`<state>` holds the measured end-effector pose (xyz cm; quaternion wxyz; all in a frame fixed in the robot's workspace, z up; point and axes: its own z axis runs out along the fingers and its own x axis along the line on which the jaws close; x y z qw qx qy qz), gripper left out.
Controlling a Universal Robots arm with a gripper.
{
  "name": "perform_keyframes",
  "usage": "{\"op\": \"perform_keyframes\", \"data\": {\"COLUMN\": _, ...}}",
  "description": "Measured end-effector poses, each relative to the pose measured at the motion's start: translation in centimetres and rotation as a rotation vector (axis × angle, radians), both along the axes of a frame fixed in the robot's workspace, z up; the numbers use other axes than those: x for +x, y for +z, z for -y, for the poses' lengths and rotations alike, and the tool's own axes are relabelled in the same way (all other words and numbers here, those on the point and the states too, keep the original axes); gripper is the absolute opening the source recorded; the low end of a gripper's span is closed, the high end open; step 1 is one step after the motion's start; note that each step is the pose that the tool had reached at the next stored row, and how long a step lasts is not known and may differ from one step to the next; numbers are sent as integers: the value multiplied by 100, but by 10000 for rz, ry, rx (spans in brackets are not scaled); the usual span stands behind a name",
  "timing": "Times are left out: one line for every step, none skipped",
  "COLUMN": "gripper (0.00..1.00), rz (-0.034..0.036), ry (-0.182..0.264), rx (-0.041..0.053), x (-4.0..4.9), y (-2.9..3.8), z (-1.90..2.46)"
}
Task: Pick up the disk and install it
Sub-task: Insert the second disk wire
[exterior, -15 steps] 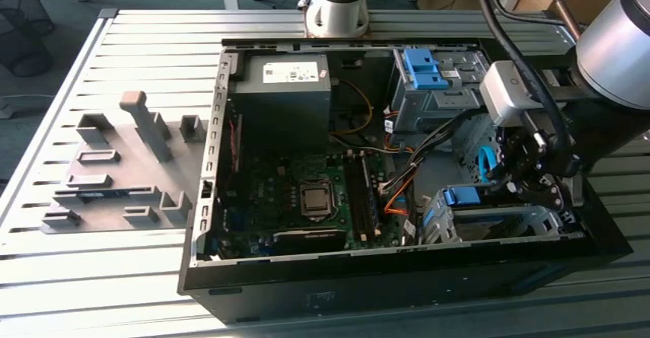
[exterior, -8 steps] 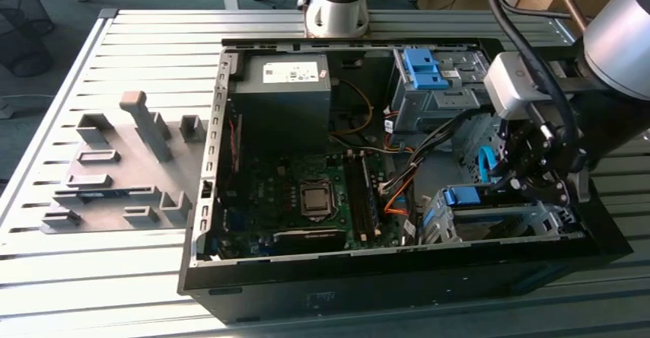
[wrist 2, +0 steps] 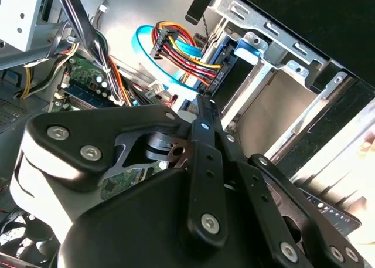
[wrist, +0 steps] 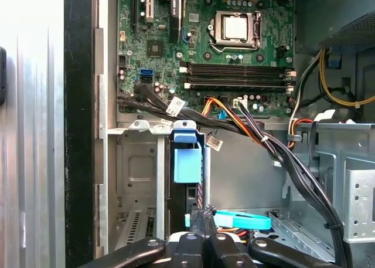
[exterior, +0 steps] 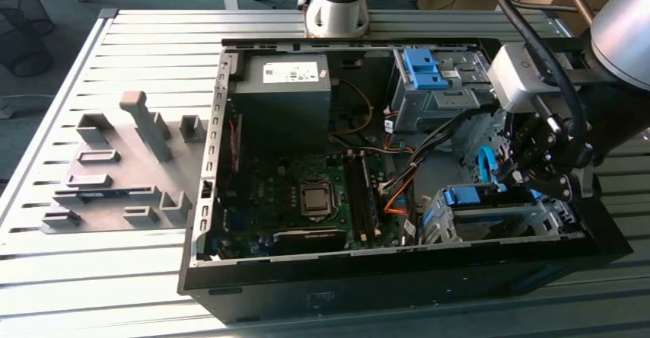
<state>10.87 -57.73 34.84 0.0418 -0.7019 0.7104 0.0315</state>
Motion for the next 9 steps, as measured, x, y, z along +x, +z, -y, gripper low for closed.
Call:
{"op": "perform_keyframes", "data": {"gripper": 11, "rz": 0, "ry": 0, "rx": 0, "x": 0, "y": 0, "z": 0}}
{"op": "perform_keyframes", "data": {"gripper": 11, "rz": 0, "ry": 0, "rx": 1, "x": 0, "y": 0, "z": 0}}
{"op": "perform_keyframes", "data": {"gripper": 11, "rz": 0, "ry": 0, "rx": 1, "x": 0, "y": 0, "z": 0}}
{"op": "perform_keyframes", "data": {"gripper": 11, "rz": 1, "ry": -1, "rx": 0, "x": 0, "y": 1, "z": 0}}
{"op": "perform_keyframes", "data": {"gripper": 11, "rz": 0, "ry": 0, "rx": 0, "x": 0, "y": 1, "z": 0}}
{"op": "perform_keyframes", "data": {"gripper": 11, "rz": 0, "ry": 0, "rx": 0, "x": 0, "y": 1, "z": 0}}
{"op": "perform_keyframes", "data": {"gripper": 11, "rz": 0, "ry": 0, "rx": 0, "x": 0, "y": 1, "z": 0}}
{"op": "perform_keyframes", "data": {"gripper": 11, "rz": 0, "ry": 0, "rx": 0, "x": 0, "y": 2, "z": 0}}
{"op": "perform_keyframes", "data": {"gripper": 11, "rz": 0, "ry": 0, "rx": 0, "x": 0, "y": 2, "z": 0}}
